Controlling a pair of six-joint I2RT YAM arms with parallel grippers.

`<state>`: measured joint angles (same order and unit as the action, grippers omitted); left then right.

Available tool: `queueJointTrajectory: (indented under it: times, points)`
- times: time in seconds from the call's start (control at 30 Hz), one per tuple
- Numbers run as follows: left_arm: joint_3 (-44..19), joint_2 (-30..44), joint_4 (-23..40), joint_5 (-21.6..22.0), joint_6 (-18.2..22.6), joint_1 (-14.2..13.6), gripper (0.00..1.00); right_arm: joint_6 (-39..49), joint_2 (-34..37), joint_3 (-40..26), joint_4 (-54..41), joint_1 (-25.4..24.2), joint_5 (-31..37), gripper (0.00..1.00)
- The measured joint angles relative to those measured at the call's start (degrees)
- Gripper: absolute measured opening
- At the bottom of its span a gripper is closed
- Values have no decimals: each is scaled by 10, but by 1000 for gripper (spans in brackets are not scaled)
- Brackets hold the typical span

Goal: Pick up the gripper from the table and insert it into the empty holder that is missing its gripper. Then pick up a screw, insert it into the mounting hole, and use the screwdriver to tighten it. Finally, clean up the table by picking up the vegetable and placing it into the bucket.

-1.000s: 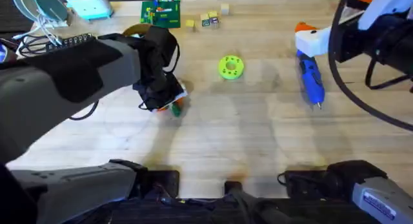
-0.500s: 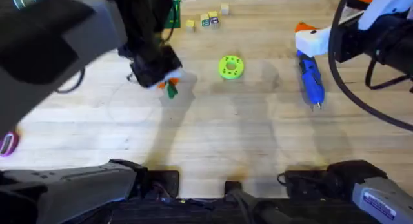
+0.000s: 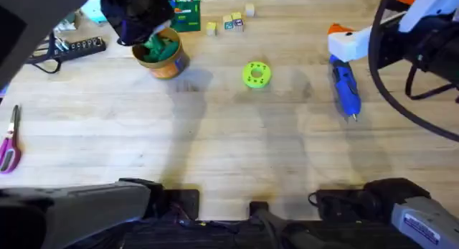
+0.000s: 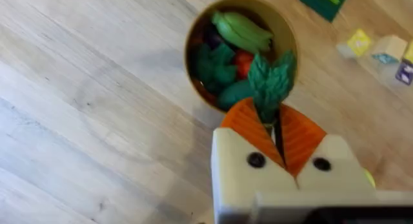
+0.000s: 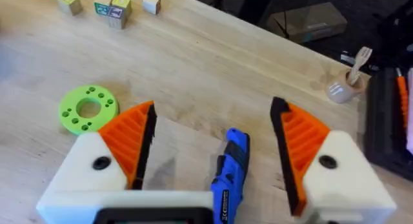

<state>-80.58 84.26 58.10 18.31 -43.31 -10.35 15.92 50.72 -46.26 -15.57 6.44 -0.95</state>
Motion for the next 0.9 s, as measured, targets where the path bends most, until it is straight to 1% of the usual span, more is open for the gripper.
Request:
queueJointTrajectory:
  times: [0.1, 0.17, 0.23, 0.3, 0.4, 0.5, 0.53, 0.6, 0.63, 0.67, 0.8, 0.87, 0.9]
  points:
    - [0, 24, -23, 12, 0, 34, 10, -1, 0, 0, 0, 0, 0, 991]
    - [0, 47, -38, 12, 0, 53, 10, -3, 0, 0, 0, 0, 0, 991]
    - [0, 73, -46, 6, 0, 68, 10, -3, 0, 0, 0, 0, 0, 991]
    - [0, 95, -48, -4, 1, 76, 25, -5, 0, 0, 0, 0, 0, 991]
    - [0, 116, -49, -17, 13, 78, 276, -9, 0, 0, 0, 0, 0, 991]
    - [0, 121, -51, -27, 32, 78, 453, -30, 0, 0, -1, 0, 0, 991]
    - [0, 120, -52, -29, 42, 78, 576, -37, 0, 0, -5, 0, 0, 991]
    - [0, 116, -51, -33, 58, 78, 883, -45, 0, 0, -21, 0, 0, 991]
    - [0, 112, -50, -35, 66, 78, 962, -49, 0, -1, -35, 0, 0, 991]
    - [0, 106, -48, -36, 77, 78, 985, -52, 0, -3, -55, 0, 0, 991]
    - [-1, 68, -43, -40, 114, 78, 993, -57, 0, -24, -129, 0, 0, 991]
    - [-1, 37, -43, -54, 143, 78, 993, -57, 0, -44, -158, 0, 0, 991]
    - [-2, 18, -43, -66, 164, 78, 993, -57, 0, -58, -173, 0, 0, 991]
